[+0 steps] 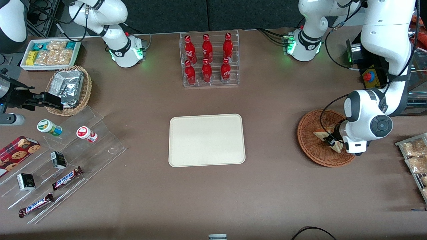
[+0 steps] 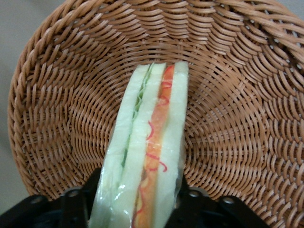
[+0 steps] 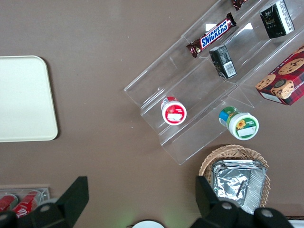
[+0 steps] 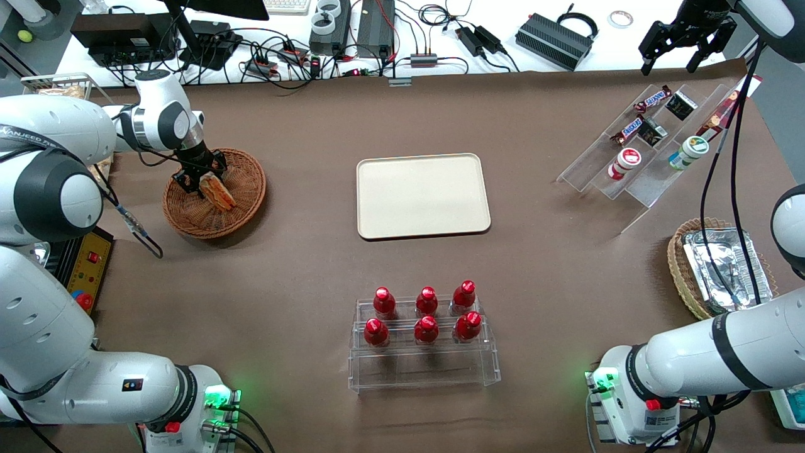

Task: Place sandwich from basket to tray
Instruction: 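Close the left gripper on the wrapped sandwich and lift it, then carry the sandwich with the left gripper over the cream tray, then lower the sandwich onto the tray and open the left gripper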

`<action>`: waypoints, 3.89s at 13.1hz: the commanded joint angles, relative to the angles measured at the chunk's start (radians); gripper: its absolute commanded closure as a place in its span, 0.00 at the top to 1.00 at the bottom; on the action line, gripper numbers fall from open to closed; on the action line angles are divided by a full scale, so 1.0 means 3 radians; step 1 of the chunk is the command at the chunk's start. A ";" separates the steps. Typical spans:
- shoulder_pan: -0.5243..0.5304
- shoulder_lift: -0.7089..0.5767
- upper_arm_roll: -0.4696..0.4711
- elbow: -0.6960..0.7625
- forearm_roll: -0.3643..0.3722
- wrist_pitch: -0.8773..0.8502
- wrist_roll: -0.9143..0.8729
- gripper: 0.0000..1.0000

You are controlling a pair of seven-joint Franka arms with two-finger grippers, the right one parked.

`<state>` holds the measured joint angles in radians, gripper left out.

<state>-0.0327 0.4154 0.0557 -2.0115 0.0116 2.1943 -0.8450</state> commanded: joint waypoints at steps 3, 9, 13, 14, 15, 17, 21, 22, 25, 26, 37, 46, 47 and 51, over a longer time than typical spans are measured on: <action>-0.0009 -0.0121 -0.0012 0.0113 0.0012 -0.0170 -0.0006 0.00; -0.0101 -0.0260 -0.0445 0.1186 -0.0023 -0.1688 -0.0057 0.00; -0.0146 -0.0240 -0.1068 0.1474 -0.0218 -0.1858 -0.0052 0.00; -0.0192 -0.0209 -0.1202 0.1484 -0.0208 -0.1853 -0.0052 0.00; -0.0294 -0.0188 -0.1279 0.1505 -0.0208 -0.1823 -0.0057 0.00; -0.0595 -0.0026 -0.1285 0.1723 -0.0223 -0.1807 -0.0052 0.00; -0.1193 0.0562 -0.1280 0.2342 -0.0187 -0.1731 0.0004 0.00; -0.1296 0.0644 -0.1280 0.2379 -0.0182 -0.1614 -0.0006 0.00; -0.1583 0.0778 -0.1280 0.2354 0.0108 -0.1236 0.0015 0.00; -0.1655 0.0824 -0.1280 0.2359 0.0180 -0.1149 0.0075 0.00; -0.1788 0.1545 -0.1188 0.2343 0.0462 -0.0110 -0.0307 0.00; -0.1793 0.1229 -0.1183 0.2374 0.0549 -0.0650 -0.0420 1.00; -0.1783 0.1127 -0.1183 0.2374 0.0544 -0.0829 -0.0415 1.00; -0.1676 0.0672 -0.1183 0.2292 0.0509 -0.1310 -0.0343 1.00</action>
<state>-0.5553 0.6934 -0.3054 -1.2798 0.1574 1.8609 -0.9434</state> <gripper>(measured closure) 0.000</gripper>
